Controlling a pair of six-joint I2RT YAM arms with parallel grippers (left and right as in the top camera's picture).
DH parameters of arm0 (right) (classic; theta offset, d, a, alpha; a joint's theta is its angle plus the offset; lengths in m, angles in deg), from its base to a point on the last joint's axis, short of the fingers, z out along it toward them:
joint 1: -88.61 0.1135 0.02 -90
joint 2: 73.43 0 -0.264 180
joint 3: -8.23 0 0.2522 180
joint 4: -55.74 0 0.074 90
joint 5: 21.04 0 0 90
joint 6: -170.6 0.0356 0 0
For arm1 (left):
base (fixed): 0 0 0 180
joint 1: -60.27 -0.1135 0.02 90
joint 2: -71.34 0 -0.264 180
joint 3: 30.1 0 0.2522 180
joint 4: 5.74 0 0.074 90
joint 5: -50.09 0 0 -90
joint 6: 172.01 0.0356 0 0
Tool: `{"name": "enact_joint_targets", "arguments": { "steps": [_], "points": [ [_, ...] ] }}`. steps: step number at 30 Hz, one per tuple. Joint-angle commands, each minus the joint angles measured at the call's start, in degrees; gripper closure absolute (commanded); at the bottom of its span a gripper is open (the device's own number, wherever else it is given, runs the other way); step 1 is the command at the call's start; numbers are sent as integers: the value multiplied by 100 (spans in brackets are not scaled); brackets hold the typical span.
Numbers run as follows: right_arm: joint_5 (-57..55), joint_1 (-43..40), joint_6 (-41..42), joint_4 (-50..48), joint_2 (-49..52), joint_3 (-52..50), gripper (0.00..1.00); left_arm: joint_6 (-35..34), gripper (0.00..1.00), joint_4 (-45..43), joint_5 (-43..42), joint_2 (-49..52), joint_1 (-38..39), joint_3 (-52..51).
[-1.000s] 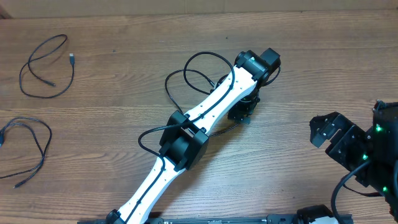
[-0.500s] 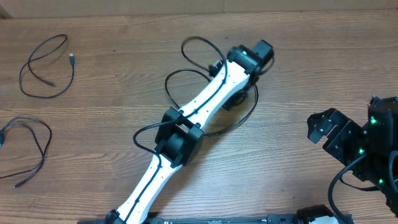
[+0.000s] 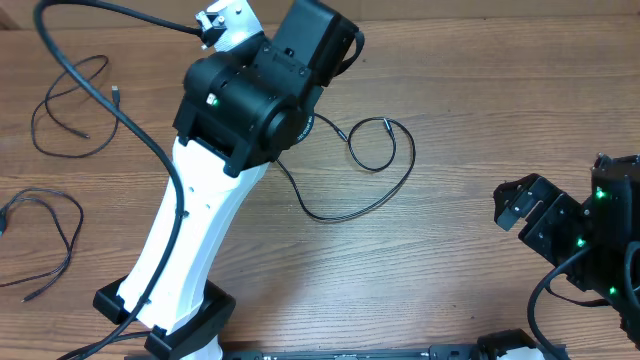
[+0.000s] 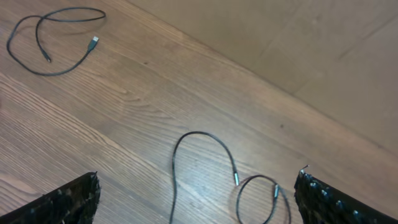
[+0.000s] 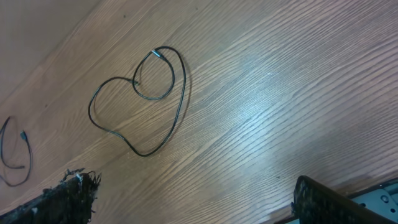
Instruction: Untangle cables
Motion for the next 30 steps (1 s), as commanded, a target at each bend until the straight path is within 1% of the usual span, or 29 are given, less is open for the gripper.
{"name": "enact_joint_targets", "arguments": {
  "steps": [1,5,7,9,10,12,14,15,16,17,18,19,20,21,23,24,25,26,27,30],
  "points": [
    [118,13,2,-9,-9,-26,0,494,0,20,350,319,136,-251],
    [114,13,2,-15,0,-26,0,931,0,20,413,-334,323,-271],
    [114,13,4,-35,22,-26,0,1228,0,20,284,-824,321,-345],
    [114,13,4,-57,55,-26,0,1285,0,20,133,-1283,321,-658],
    [114,13,4,-70,72,-26,0,1237,0,17,85,-1502,321,-914],
    [114,13,4,-85,105,-26,0,868,0,15,105,-1823,321,-1526],
    [116,13,4,-103,157,-26,0,125,0,-170,229,-2170,321,-2802],
    [116,13,4,-101,181,-26,0,-57,0,-308,225,-2251,321,-3163],
    [120,13,4,-92,210,-26,0,-313,0,-809,155,-2406,323,-3982],
    [138,13,4,-79,240,-26,0,-380,0,-1307,44,-2514,323,-4597],
    [177,13,2,-63,264,-26,0,-420,0,-2033,-190,-2614,321,-5318],
    [205,13,2,-46,282,-26,0,-466,0,-2588,-424,-2664,306,-5799],
    [225,13,2,-15,302,-26,0,-649,0,-3397,-870,-2691,245,-6439],
    [225,13,2,-9,315,-26,0,-811,0,-3810,-1130,-2686,197,-6745],
    [225,13,4,-11,330,-26,0,-1432,0,-4898,-1823,-2616,70,-7471],
    [225,13,4,-15,334,-26,0,-2020,1,-5504,-2260,-2538,15,-7838],
    [223,13,4,-28,334,-26,0,-2881,0,-6155,-2828,-2409,-13,-8201],
    [223,13,4,-28,334,-26,0,-3182,0,-6382,-3018,-2343,-15,-8321],
    [223,13,4,-28,334,-26,0,-3877,0,-6881,-3388,-2153,-13,-8546],
    [223,13,9,-44,348,-26,0,-5149,1,-7497,-4013,-1628,42,-8690]
  ]
}}
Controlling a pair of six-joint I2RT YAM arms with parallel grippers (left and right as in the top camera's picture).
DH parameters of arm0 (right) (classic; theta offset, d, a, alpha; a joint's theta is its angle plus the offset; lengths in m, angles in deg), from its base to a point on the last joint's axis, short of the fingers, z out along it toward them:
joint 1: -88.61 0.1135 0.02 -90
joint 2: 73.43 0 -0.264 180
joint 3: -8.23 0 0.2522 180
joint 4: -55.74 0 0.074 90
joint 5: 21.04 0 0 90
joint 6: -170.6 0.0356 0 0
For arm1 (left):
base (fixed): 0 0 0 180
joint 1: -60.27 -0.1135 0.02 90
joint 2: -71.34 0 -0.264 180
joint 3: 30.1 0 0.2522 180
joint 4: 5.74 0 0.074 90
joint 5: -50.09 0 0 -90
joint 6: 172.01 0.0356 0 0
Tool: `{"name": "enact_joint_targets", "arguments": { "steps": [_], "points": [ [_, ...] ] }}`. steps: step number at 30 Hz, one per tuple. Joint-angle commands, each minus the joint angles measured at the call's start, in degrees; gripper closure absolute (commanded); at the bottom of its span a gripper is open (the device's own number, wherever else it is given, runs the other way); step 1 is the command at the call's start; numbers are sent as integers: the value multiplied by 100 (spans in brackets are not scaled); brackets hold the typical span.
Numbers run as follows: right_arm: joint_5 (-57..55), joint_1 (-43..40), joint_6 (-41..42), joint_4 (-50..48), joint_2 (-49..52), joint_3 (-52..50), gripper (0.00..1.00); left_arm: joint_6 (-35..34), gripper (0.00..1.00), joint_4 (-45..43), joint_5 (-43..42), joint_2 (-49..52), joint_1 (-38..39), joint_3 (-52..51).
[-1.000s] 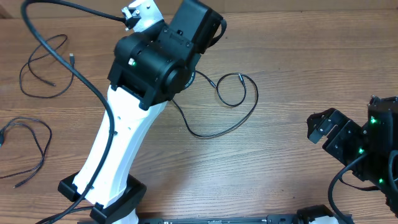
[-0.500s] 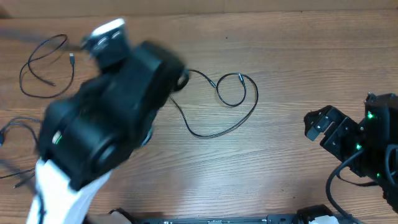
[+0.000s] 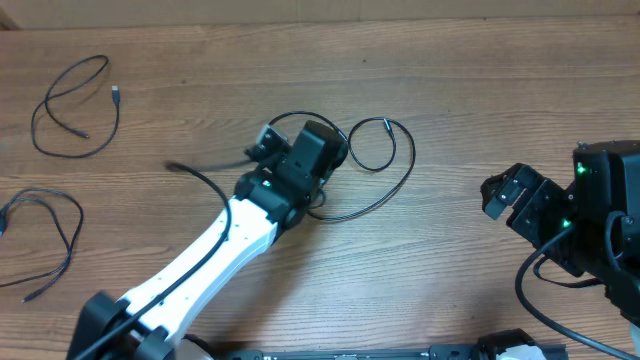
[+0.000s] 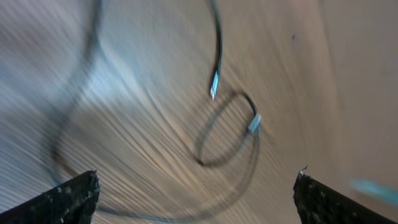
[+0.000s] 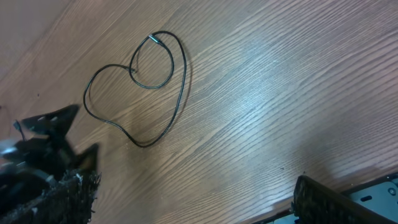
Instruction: Untangle cables
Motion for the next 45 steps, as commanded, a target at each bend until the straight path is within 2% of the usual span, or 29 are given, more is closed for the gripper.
{"name": "enact_joint_targets", "arguments": {
  "steps": [1,6,9,14,19,24,26,27,28,30,33,35,36,37,38,39,40,45],
  "points": [
    [-7,13,13,-46,-4,7,0,-2179,0,-564,-1303,612,63,-151],
    [-7,13,24,-76,116,7,0,-2288,1,-1790,-1445,1370,260,-151],
    [-4,13,24,-72,245,7,0,-2719,0,-2153,-1434,1681,409,-149],
    [199,13,24,-72,570,7,0,-2756,1,-3056,-1362,2103,518,-140],
    [365,17,22,-70,876,7,0,-2758,1,-3195,-1565,2385,575,-140],
    [442,17,20,-66,925,7,0,-2750,0,-3132,-1329,2535,579,-140],
    [439,17,20,-33,925,7,0,-2551,0,-2959,-1137,2575,581,-142],
    [439,17,17,-22,925,7,0,-2297,8,-2852,-975,2575,581,-142],
    [439,17,17,-13,925,7,0,-1764,23,-2782,-658,2575,579,-142],
    [439,17,17,-7,925,7,0,-1110,30,-2785,-286,2575,549,-140],
    [442,17,17,-4,925,7,0,-267,32,-2787,-66,2573,398,-127],
    [442,17,17,-7,925,7,0,787,33,-2793,-24,2575,195,-90],
    [439,17,20,-9,925,7,0,1443,24,-2809,-24,2575,66,-50],
    [442,17,20,-11,925,7,0,1687,19,-2835,-26,2575,17,-39],
    [442,17,22,-28,925,7,0,2459,11,-3003,-37,2575,-107,-33],
    [442,17,22,-44,925,7,0,3086,11,-3143,-57,2575,-162,-33],
    [444,17,24,-52,925,7,0,3423,12,-3209,-111,2575,-160,-33],
    [448,17,24,-37,925,7,0,4188,19,-3305,-533,2583,48,-33]
  ]
}}
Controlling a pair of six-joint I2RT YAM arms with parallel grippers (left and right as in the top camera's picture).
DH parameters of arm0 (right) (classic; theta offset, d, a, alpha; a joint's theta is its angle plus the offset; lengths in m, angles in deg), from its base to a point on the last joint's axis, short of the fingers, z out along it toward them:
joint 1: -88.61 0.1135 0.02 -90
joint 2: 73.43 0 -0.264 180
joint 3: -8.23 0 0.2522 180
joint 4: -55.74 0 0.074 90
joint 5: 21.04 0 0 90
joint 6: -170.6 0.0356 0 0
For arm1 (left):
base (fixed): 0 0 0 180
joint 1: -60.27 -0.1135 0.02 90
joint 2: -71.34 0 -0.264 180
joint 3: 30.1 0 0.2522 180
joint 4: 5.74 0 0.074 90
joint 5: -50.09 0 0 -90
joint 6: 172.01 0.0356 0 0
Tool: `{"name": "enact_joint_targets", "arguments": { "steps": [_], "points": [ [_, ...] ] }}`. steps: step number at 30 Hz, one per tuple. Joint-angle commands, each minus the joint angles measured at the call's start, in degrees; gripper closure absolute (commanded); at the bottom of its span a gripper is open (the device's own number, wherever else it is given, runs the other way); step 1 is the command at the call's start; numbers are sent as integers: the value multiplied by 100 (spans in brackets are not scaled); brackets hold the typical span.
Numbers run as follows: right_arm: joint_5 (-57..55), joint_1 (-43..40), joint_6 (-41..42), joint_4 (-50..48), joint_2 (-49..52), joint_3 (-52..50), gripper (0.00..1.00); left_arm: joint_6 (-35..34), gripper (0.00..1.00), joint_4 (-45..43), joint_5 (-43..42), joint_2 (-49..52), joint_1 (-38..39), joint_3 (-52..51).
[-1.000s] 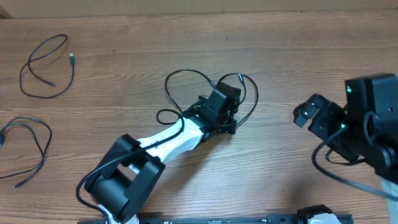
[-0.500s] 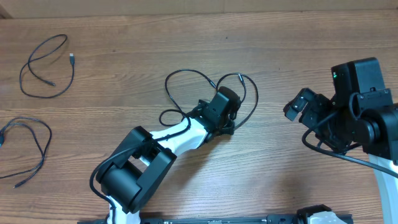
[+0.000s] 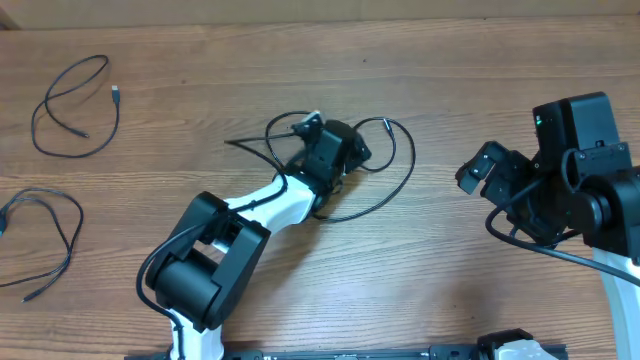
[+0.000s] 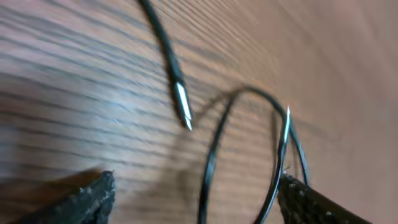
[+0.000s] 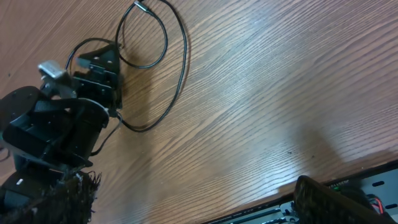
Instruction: Untangle cables
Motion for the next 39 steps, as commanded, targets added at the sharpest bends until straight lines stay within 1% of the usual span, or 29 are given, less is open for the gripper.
{"name": "enact_joint_targets", "arguments": {
  "steps": [1,2,5,6,7,8,9,14,15,18,20,23,25,29,31,32,34,37,38,39],
  "points": [
    [26,17,22,-7,-28,9,0,1377,21,-22,-271,107,267,11],
    [63,17,20,0,-28,9,0,1475,22,-20,-271,120,319,11],
    [219,17,15,17,-28,9,0,1727,39,28,-157,175,402,11],
    [319,17,0,15,-28,9,0,1718,55,116,48,225,400,11],
    [352,17,0,15,-31,9,0,1716,74,166,177,260,369,11],
    [374,17,0,17,-28,9,0,1714,88,221,256,289,332,11],
    [387,17,0,15,-31,9,0,1716,96,275,302,306,273,11],
    [402,17,0,17,-28,9,0,1718,96,503,415,323,-109,11],
    [402,17,2,15,-31,9,0,1720,96,542,380,299,-376,11],
    [400,17,0,15,-28,9,0,1742,96,833,389,157,-654,13],
    [396,17,2,9,-28,9,0,1904,96,1084,400,0,-817,13],
    [380,17,2,-44,-28,9,0,2417,96,1473,424,-363,-1117,13],
    [380,17,2,-79,-28,9,0,2623,96,1825,699,-671,-1322,13],
    [380,17,2,-101,-28,9,0,2623,96,2675,1665,-1281,-1843,13],
    [380,17,2,-122,-28,9,0,2621,96,3115,1729,-1451,-2190,11],
    [380,17,2,-142,-28,9,0,2618,96,3257,1659,-1464,-2321,11],
    [380,17,4,-188,-28,9,0,2616,96,3676,1248,-1440,-2649,11],
    [380,17,4,-249,-28,9,0,2704,96,3814,48,-1440,-2839,11],
    [382,17,4,-269,-28,9,0,2920,96,3779,-573,-1440,-2848,11],
    [382,17,7,-269,-28,9,0,3069,95,3764,-896,-1440,-2846,11]
  ]
}}
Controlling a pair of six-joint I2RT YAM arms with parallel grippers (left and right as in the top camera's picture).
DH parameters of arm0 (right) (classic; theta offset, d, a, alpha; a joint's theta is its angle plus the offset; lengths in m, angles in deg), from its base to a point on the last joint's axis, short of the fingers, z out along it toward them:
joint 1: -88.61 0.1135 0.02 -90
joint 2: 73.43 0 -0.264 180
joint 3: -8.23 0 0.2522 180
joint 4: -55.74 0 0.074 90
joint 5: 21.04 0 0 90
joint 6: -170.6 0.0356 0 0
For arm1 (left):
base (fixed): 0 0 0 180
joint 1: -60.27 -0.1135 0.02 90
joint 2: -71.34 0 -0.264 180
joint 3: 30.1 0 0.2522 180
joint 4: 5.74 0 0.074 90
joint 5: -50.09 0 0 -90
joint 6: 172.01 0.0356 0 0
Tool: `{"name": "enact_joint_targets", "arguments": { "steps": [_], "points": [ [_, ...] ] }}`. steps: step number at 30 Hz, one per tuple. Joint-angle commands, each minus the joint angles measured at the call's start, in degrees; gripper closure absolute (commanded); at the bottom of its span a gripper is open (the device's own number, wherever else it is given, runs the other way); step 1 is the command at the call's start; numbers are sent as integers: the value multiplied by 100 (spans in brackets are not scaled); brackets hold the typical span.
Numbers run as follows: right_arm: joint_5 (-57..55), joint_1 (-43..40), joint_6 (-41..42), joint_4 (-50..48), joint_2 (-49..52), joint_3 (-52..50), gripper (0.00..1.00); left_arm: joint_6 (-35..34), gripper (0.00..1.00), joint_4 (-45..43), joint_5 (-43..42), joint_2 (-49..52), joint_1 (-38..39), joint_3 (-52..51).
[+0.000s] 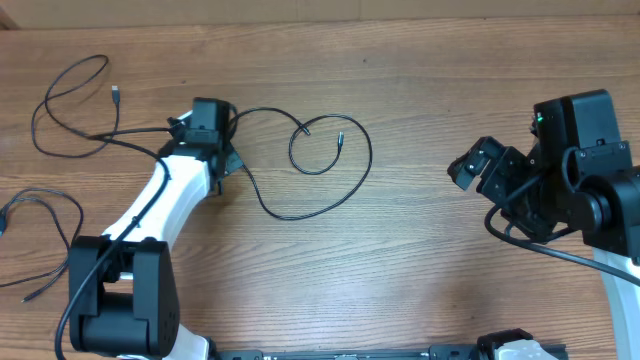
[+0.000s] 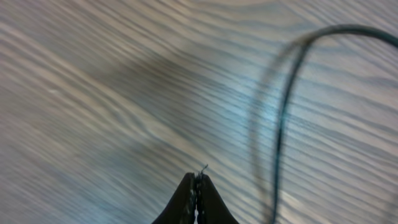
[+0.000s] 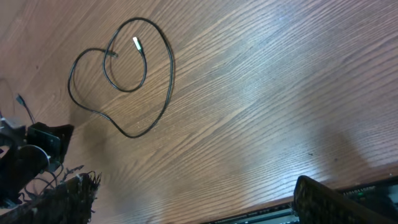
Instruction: Untangle cables
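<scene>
A thin black cable (image 1: 320,207) lies in a wide curve at mid-table, with a small loop and both plug ends inside it. It also shows in the right wrist view as the cable (image 3: 169,81). My left gripper (image 1: 228,150) sits at the curve's left end, where the cable runs in from both sides. Its jaws are shut in the left wrist view, the left gripper (image 2: 197,182) low over the wood with a blurred stretch of cable (image 2: 283,124) to its right. My right gripper (image 1: 480,165) hovers open at the right, well away from the cable and holding nothing.
Two more cables lie at the far left: a looped USB cable (image 1: 60,85) at the back and another black cable (image 1: 78,215) near the left edge. The left arm's own lead trails across between them. The right arm's base fills the right front corner.
My left gripper was open at the cable's left part near mid-table. It is now shut and further left, and the whole cable with its loop lies further left. The right arm barely shifted.
First my left arm was raised high over the table, gripper open, the cable lying at centre. Then it was low beside the cable's left end, and later its open fingers were right at the cable. Now the jaws are shut and the cable sits further left.
</scene>
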Motion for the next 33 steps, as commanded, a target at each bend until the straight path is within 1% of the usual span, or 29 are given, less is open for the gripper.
{"name": "enact_joint_targets", "arguments": {
  "steps": [1,2,3,4,5,6,8,9,12,14,16,19,20,21,22,26,28,29,31,33],
  "points": [
    [-7,15,11,-13,-28,9,0,629,67,-20,-1810,-17,37,-22],
    [-7,15,11,15,-28,9,0,621,37,28,-1801,-17,46,-22],
    [-9,15,11,55,-28,9,0,623,19,59,-1768,-17,57,-24],
    [-9,15,9,79,-28,9,0,625,8,61,-1733,-15,66,-35],
    [-9,15,9,114,-28,9,0,623,7,57,-1687,-15,66,-52],
    [-9,15,9,118,-28,9,0,619,9,59,-1637,-15,66,-68],
    [-9,15,9,120,-28,9,0,619,17,94,-1508,-4,66,-94],
    [-9,15,9,122,-28,9,0,614,18,103,-1440,2,66,-107],
    [-9,15,9,136,-28,9,0,573,18,48,-1220,107,66,-138],
    [-9,15,7,142,-28,9,0,525,17,-39,-1202,208,66,-140],
    [-9,15,7,153,-28,9,0,455,18,-162,-1204,358,72,-140],
    [-9,15,9,162,-28,9,0,350,26,-321,-1222,603,105,-140],
    [-9,15,9,177,-28,9,0,343,30,-400,-1222,680,116,-140],
    [-9,15,9,188,-28,9,0,343,31,-450,-1200,710,116,-140],
    [-9,15,9,203,-28,9,0,345,36,-525,-1178,719,114,-140],
    [-9,15,9,203,-28,9,0,350,48,-942,-1154,710,96,-136],
    [-9,15,26,203,-28,9,0,350,51,-1154,-1154,713,96,-136],
    [-4,15,26,203,-28,9,0,350,52,-1252,-1152,713,96,-136],
    [-4,15,28,203,-28,9,0,348,48,-1390,-1156,715,96,-136],
    [-2,15,26,203,-28,9,0,367,51,-1432,-1154,723,103,-136]
  ]
}}
